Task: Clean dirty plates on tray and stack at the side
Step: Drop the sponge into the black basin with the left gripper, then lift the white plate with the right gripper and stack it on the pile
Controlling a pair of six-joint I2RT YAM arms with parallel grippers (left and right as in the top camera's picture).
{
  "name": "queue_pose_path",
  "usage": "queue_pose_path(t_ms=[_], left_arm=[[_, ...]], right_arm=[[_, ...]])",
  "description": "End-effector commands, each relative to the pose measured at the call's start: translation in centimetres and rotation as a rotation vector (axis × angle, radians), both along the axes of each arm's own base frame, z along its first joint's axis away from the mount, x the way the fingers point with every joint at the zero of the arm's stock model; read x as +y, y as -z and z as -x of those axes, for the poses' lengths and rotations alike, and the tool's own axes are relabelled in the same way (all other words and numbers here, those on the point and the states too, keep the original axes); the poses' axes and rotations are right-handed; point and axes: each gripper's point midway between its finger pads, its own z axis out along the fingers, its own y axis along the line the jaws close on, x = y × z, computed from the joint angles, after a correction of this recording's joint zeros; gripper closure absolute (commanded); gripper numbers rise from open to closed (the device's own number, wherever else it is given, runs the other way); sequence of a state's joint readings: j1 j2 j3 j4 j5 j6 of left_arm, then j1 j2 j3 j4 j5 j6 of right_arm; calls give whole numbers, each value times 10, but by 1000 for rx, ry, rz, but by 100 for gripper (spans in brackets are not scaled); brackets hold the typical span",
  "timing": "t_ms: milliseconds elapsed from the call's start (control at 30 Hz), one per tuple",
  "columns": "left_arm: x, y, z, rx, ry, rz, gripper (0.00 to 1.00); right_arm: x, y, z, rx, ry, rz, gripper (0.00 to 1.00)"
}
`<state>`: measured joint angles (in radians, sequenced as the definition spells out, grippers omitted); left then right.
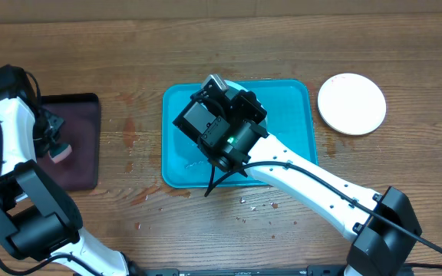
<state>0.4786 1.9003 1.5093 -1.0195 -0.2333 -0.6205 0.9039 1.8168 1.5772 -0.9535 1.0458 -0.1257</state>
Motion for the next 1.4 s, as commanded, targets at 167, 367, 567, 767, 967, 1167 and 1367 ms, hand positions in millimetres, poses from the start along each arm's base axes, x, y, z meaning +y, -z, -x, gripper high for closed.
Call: queue_pose_path(t_ms=[167, 367, 567, 767, 967, 1167, 1367], left_arm=[[-24, 34, -14, -79, 117, 114, 67], [-16, 11, -22, -94, 147, 97, 50], [-17, -48, -24, -93, 147, 115, 52], [-34, -70, -32, -146, 170, 201, 0], [-35, -69, -31, -145, 170, 207, 0], [-35, -70, -31, -145, 171, 207, 0], [-35, -70, -32, -148, 171, 205, 0]], right_arm=[[-2, -20, -3, -31, -15, 54, 96], [-4, -23, -4, -46, -5, 66, 96], [-32, -80, -5, -308, 164, 269, 96], [-8, -52, -14, -198, 55, 109, 96], [-9, -18, -5, 35, -64, 149, 96], [-35, -45, -32, -118, 83, -105, 96], [-132, 25, -62, 174, 417, -715, 96]])
